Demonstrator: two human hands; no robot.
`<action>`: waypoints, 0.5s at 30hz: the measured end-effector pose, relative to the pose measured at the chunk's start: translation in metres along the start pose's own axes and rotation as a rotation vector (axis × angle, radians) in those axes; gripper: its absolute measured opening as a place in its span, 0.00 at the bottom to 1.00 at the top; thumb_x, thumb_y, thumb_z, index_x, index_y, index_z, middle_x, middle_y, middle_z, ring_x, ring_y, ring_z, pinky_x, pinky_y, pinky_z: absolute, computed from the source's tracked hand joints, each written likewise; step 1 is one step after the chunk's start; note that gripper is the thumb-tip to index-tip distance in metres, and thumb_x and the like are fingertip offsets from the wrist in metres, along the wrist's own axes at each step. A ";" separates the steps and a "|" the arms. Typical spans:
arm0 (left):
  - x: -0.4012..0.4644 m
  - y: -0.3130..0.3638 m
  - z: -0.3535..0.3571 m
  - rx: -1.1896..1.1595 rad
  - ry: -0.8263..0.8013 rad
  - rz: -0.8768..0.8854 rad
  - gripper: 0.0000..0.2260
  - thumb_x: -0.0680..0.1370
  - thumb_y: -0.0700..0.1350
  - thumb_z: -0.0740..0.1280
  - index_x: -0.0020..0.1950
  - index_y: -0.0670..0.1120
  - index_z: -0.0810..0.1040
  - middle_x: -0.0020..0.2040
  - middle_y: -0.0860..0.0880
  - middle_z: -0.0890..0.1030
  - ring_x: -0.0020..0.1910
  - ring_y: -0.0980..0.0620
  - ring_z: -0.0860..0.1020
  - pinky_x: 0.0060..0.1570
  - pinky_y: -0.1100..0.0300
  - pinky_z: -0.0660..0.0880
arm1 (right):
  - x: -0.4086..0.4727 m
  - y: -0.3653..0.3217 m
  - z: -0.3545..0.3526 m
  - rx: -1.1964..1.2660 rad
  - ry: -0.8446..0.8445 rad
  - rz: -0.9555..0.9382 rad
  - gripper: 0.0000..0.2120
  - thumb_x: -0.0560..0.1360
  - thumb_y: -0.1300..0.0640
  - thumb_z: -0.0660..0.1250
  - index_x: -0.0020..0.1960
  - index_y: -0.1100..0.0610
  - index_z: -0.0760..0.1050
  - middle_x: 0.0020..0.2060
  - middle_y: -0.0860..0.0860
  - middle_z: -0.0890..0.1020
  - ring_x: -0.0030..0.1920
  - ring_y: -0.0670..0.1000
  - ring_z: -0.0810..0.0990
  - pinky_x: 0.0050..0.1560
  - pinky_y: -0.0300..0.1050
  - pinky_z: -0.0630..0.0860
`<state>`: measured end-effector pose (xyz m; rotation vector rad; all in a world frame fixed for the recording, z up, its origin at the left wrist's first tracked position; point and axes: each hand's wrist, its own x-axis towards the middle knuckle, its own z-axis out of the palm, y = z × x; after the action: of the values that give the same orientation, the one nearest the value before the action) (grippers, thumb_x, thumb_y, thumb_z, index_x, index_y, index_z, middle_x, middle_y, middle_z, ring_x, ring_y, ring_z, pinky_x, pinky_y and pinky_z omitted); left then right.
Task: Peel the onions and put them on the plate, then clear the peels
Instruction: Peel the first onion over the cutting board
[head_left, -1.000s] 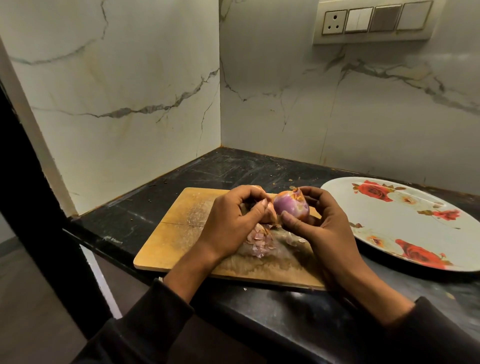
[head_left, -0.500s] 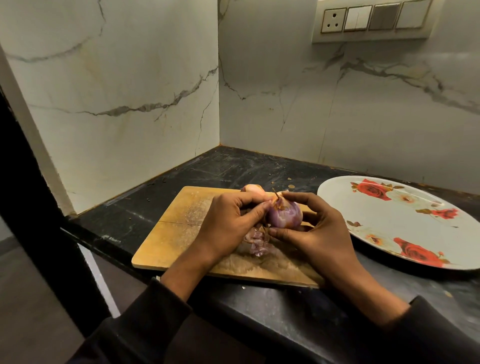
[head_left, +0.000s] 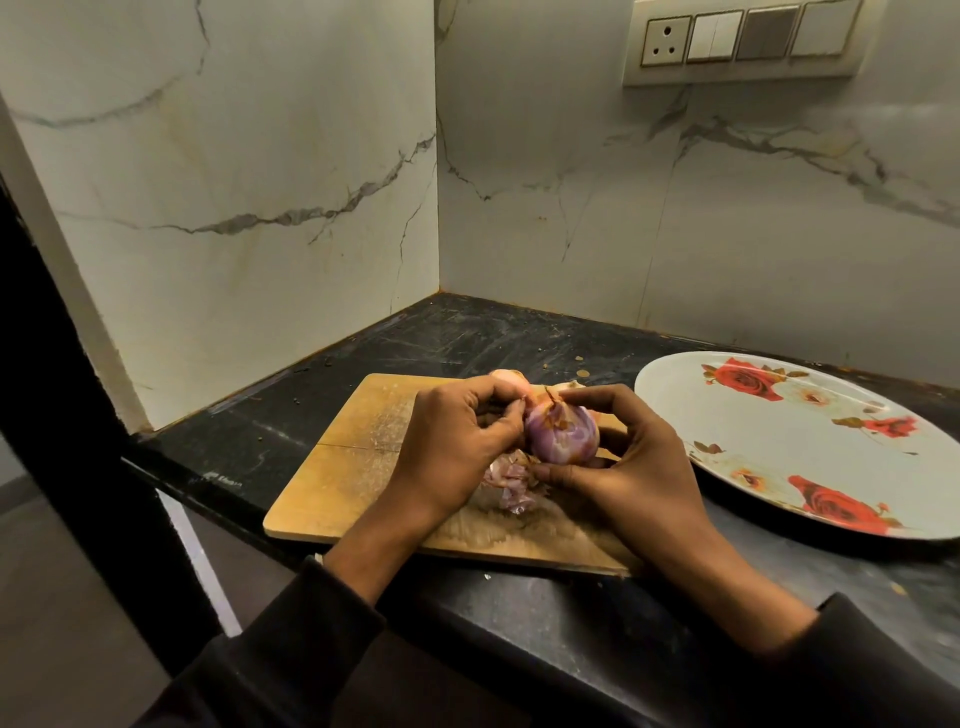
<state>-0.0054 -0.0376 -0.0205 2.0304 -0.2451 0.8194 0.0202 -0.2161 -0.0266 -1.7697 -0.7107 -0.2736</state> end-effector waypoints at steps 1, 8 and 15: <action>0.000 0.000 0.000 -0.025 0.004 -0.024 0.10 0.77 0.37 0.72 0.50 0.54 0.83 0.42 0.58 0.83 0.40 0.62 0.84 0.39 0.68 0.80 | 0.000 -0.001 0.000 0.029 -0.008 0.021 0.30 0.57 0.50 0.84 0.56 0.43 0.77 0.53 0.37 0.82 0.55 0.42 0.83 0.52 0.44 0.83; 0.001 -0.004 0.001 0.000 -0.027 -0.090 0.06 0.81 0.40 0.65 0.50 0.50 0.78 0.39 0.57 0.80 0.38 0.64 0.80 0.35 0.72 0.74 | 0.003 0.001 -0.003 0.136 0.031 0.098 0.30 0.61 0.58 0.82 0.59 0.46 0.75 0.57 0.43 0.80 0.58 0.43 0.81 0.52 0.37 0.81; 0.001 -0.008 0.003 0.021 -0.051 -0.082 0.13 0.83 0.49 0.58 0.39 0.53 0.75 0.31 0.56 0.77 0.32 0.59 0.74 0.30 0.66 0.67 | 0.004 0.007 -0.006 0.199 0.066 0.141 0.30 0.64 0.63 0.81 0.62 0.51 0.74 0.59 0.46 0.79 0.60 0.48 0.81 0.52 0.38 0.82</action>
<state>0.0005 -0.0351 -0.0263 2.0686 -0.1818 0.7224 0.0287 -0.2214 -0.0279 -1.6053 -0.5439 -0.1587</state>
